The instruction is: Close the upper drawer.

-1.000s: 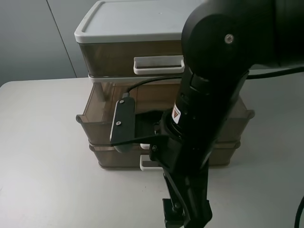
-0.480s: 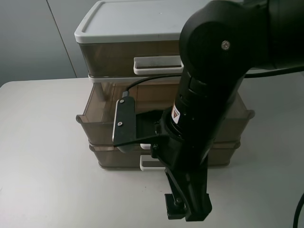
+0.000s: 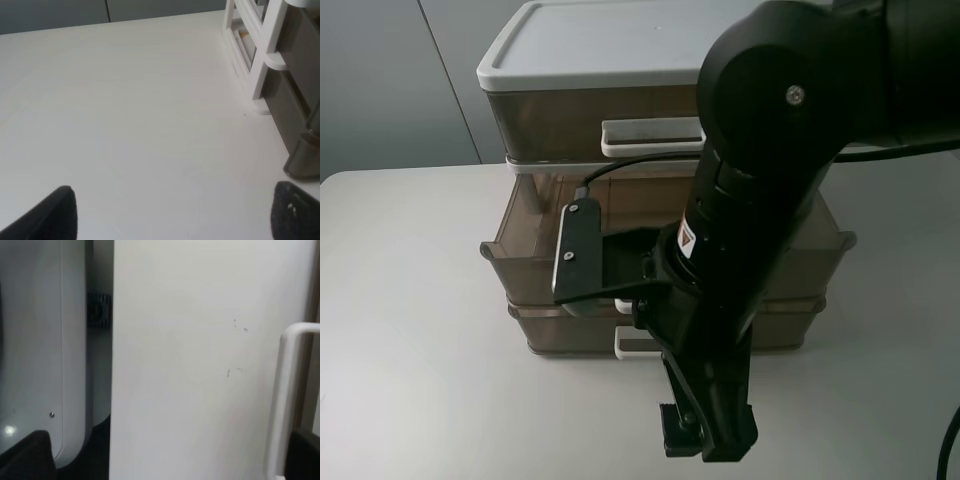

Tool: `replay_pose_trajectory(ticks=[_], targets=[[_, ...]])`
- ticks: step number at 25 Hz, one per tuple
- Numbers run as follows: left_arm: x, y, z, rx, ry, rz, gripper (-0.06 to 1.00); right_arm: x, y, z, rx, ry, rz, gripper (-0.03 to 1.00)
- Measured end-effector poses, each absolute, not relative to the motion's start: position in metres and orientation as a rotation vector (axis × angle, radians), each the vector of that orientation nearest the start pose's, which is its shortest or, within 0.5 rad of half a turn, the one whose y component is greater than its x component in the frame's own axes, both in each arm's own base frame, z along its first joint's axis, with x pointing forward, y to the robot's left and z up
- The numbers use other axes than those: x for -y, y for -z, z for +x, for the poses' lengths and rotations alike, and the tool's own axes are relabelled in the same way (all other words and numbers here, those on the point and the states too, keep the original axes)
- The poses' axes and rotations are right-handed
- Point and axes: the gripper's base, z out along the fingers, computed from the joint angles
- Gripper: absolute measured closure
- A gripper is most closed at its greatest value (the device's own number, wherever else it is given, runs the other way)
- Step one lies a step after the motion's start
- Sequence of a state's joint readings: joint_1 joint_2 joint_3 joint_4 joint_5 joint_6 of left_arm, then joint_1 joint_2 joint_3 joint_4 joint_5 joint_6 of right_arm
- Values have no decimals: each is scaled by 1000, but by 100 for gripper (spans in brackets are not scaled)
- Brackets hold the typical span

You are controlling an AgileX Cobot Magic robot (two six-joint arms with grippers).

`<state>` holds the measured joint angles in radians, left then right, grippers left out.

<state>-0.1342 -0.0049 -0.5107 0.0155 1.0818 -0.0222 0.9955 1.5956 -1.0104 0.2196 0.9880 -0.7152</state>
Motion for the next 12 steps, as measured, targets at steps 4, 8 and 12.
replay_pose_trajectory(ticks=[4,8,12], targets=[[-2,-278,-8,-2047,79,114,20,-249,-215,144,-2114,-277,-2194,27],[-2,-278,-8,-2047,79,114,20,-247,-214,146,-2090,-229,-2211,27],[-2,-278,-8,-2047,79,114,20,-248,-214,149,-2053,-193,-2203,27]])
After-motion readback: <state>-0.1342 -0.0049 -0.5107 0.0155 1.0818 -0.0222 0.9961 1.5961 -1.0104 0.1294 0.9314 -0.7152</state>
